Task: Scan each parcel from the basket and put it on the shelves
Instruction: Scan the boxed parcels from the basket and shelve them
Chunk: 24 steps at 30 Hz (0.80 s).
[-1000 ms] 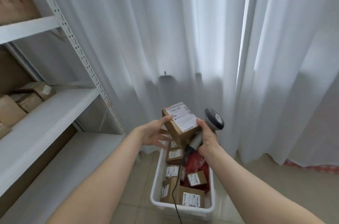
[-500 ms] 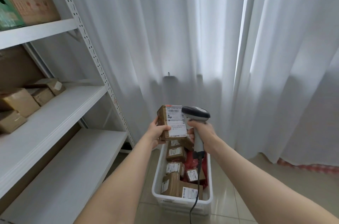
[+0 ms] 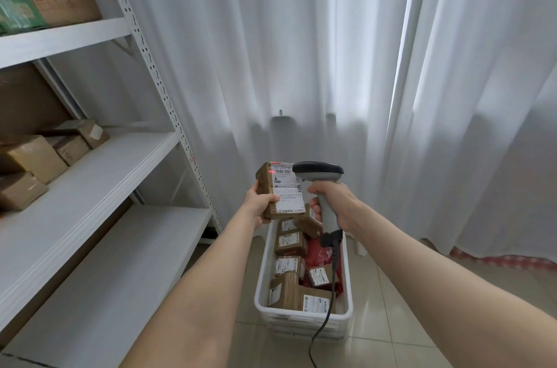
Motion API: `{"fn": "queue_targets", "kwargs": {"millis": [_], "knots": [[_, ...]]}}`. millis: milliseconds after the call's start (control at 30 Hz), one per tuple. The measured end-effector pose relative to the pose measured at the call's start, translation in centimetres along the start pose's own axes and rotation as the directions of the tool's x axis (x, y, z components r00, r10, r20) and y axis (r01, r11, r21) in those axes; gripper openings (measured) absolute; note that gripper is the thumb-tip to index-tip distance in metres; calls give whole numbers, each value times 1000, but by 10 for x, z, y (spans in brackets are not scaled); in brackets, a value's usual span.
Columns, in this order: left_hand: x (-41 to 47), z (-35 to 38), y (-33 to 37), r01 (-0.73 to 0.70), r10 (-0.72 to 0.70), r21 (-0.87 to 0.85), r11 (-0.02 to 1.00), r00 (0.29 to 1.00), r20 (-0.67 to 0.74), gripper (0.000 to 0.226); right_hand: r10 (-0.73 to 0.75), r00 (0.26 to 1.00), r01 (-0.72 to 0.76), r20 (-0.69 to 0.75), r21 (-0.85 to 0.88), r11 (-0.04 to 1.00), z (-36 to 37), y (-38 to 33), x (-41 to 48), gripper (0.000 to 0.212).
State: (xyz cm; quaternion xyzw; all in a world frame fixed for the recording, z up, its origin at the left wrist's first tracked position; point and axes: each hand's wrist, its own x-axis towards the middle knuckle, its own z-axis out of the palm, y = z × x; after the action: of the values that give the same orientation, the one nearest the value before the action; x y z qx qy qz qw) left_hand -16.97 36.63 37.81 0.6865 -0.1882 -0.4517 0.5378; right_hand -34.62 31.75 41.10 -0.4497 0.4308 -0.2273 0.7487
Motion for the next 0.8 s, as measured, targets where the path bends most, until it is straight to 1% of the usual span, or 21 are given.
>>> {"fn": "queue_targets", "kwargs": {"millis": [233,367,633,800], "knots": [[-1,-12,1,2,-2,-3,1000,1000,6,63,-7,1000,7,-1,11,1000,11,-4,-6,5],[0,-21,0,-2,2,-15,1000,1000,-1,61,-12,1000,12,15,-33,999,18,-6,-9,6],[3,-40,-4,-9,9,-40,999,1000,-8,55,-19,999,21,44,-42,999,36,-9,-12,6],[0,-62,-1,-11,10,-59,998,1000,-25,54,6,996,-9,90,26,1000,55,-5,-8,9]]}}
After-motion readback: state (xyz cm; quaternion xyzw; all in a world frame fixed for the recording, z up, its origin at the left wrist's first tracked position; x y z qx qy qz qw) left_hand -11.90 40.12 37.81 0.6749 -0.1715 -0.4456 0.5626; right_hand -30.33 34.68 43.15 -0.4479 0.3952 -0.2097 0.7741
